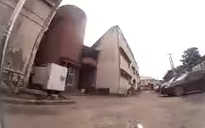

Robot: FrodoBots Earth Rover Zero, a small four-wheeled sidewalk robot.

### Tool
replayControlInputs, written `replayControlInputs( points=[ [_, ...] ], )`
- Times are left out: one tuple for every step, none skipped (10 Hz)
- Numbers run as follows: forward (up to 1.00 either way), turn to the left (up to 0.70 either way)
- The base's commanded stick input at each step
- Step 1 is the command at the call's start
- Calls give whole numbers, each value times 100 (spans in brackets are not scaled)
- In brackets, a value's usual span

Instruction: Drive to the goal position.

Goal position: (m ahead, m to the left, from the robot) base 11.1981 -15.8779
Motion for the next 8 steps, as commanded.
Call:
replayControlInputs(
  points=[
    [84, -1],
    [84, -33],
    [84, -33],
    [84, -33],
    [84, -23],
    [84, 3],
    [84, 3],
    [84, 3]
  ],
)
